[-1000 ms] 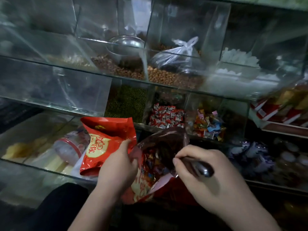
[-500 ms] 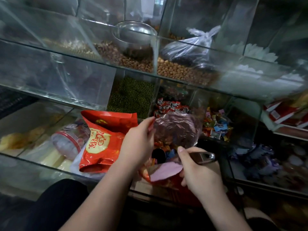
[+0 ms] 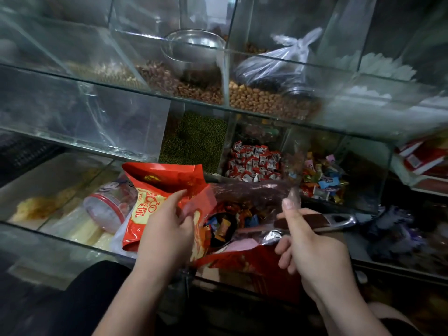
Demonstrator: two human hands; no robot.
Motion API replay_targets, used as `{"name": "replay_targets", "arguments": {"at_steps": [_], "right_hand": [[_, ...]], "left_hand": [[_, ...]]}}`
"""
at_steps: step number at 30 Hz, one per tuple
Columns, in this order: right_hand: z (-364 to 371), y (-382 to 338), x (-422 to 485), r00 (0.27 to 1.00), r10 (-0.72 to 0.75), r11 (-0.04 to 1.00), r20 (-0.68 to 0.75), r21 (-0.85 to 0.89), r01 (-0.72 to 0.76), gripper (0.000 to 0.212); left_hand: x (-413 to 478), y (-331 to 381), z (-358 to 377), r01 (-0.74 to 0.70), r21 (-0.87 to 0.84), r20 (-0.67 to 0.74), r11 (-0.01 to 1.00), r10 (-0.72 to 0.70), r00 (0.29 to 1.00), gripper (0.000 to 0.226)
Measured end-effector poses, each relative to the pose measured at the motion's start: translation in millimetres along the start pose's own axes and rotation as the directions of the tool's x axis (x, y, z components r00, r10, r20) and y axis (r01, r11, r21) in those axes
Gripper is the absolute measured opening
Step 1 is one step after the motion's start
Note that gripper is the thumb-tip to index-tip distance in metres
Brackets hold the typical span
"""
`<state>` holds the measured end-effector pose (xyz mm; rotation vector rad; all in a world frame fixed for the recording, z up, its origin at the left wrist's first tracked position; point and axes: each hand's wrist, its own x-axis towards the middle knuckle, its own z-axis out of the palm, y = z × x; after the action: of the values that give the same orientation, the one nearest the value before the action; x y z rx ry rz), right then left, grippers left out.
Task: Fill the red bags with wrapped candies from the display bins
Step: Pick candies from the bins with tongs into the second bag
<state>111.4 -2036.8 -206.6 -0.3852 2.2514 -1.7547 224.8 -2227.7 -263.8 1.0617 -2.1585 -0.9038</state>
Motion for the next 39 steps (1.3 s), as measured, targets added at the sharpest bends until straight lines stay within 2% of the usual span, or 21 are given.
{"name": "replay_targets", "arguments": {"at_steps": [2, 6, 11, 19, 25, 29, 31, 33, 35, 37, 39], "right_hand": [[-0.4, 3.9, -0.4, 1.000, 0.011, 0.999, -0.010, 0.040, -0.011, 0.031], [8.0, 18.0, -5.1, 0.995, 0.042, 0.999, 0.093, 0.029, -0.045, 0.022], [-4.7, 20.2, 3.5, 0.988, 0.151, 0.973, -0.008, 0.175, -0.148, 0.030], [-18.9, 18.6, 2.8, 0.956, 0.293, 0.901, -0.031, 0.344, -0.265, 0.035], [-29.7, 1.7, -5.5, 0.979, 0.202, 0.913, 0.002, 0.361, -0.189, 0.028], [-33.4, -5.4, -12.6, 0.986, 0.165, 0.928, 0.005, 0.339, -0.157, 0.029], [-33.6, -8.9, -17.4, 0.989, 0.146, 0.936, 0.008, 0.322, -0.141, 0.029], [-33.0, -12.4, -22.3, 0.994, 0.105, 0.948, 0.012, 0.302, -0.104, 0.027], [-32.9, -15.3, -26.3, 0.997, 0.066, 0.947, 0.026, 0.314, -0.071, 0.027], [-34.7, -18.4, -28.8, 0.998, 0.050, 0.939, 0.045, 0.340, -0.063, 0.026], [-39.0, -22.4, -31.2, 0.995, 0.052, 0.929, 0.091, 0.362, -0.081, 0.025]], "left_hand": [[3.2, -1.8, -2.9, 0.016, -0.008, -0.018, 1.000, -0.016, 1.000, 0.053], [0.3, 0.0, 4.0, -0.005, -0.005, 0.014, 1.000, 0.006, 1.000, 0.047], [-3.1, 0.1, 7.6, 0.016, -0.032, -0.017, 0.999, -0.017, 1.000, 0.039], [-2.6, -0.8, 0.5, 0.050, -0.012, -0.003, 0.999, -0.050, 0.999, 0.045], [-5.3, 4.3, 3.7, 0.089, 0.042, 0.034, 0.995, -0.091, 0.995, 0.033], [-7.4, 6.5, -0.4, 0.119, 0.028, 0.022, 0.993, -0.119, 0.993, 0.045], [-13.4, 11.0, -3.7, 0.047, 0.050, -0.087, 0.998, -0.043, 0.995, 0.055], [-19.9, 21.4, -6.1, -0.104, 0.081, -0.177, 0.991, 0.117, 0.977, 0.054], [-23.8, 32.9, -2.6, -0.215, 0.107, -0.105, 0.971, 0.226, 0.968, 0.050], [-27.5, 40.2, 6.1, -0.241, 0.131, 0.031, 0.962, 0.239, 0.970, 0.050], [-29.8, 42.4, 12.4, -0.224, 0.136, 0.087, 0.965, 0.214, 0.973, 0.054]]}}
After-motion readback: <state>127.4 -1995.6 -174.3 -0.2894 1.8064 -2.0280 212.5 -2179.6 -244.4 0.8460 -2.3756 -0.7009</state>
